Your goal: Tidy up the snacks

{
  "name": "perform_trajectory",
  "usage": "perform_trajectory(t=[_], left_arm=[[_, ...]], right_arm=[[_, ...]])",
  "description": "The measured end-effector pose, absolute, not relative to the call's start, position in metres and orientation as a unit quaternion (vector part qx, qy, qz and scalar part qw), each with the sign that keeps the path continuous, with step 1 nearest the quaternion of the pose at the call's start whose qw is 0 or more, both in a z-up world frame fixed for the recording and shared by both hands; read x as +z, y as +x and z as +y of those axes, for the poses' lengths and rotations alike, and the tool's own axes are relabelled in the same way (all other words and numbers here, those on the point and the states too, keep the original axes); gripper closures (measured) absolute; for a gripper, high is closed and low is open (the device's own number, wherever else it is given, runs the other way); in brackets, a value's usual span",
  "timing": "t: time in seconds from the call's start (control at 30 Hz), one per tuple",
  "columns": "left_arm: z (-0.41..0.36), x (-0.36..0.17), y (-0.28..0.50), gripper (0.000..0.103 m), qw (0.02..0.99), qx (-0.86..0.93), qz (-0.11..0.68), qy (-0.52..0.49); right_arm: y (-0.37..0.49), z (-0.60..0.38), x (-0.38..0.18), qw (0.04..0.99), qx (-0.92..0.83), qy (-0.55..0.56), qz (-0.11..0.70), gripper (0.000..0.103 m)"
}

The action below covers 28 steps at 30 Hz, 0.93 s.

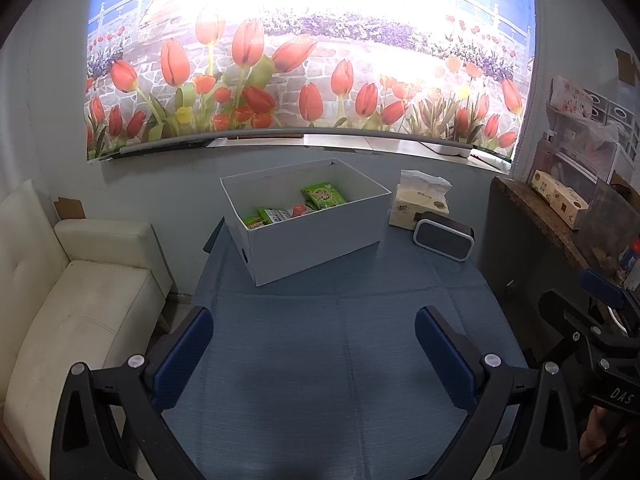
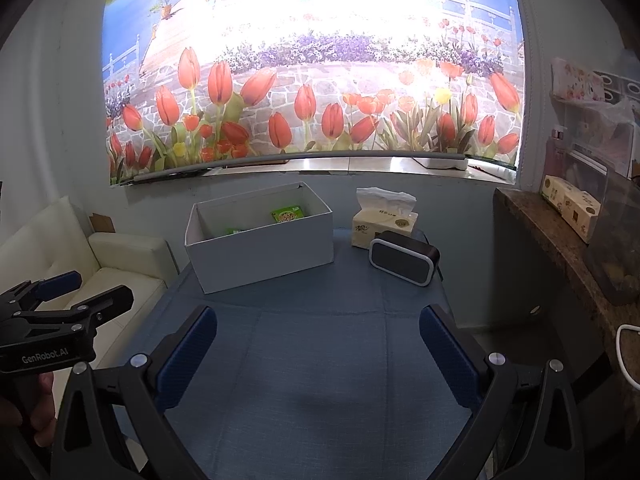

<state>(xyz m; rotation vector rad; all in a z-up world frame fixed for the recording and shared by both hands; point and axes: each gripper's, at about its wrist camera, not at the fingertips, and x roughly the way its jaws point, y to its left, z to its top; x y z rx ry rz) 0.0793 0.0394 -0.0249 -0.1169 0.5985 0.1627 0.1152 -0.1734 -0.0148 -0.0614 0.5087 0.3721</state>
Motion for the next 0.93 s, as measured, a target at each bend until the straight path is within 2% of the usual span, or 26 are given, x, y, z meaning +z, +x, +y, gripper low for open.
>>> perform_trajectory(t=[0.93], left_arm=[[0.0395, -0.0268, 0.0793, 0.0, 0.95, 0.063, 0.298, -0.064]], right_arm=[[0.1138, -0.1735, -0.0158, 0.949, 0.188, -0.033, 0.25, 0.0]])
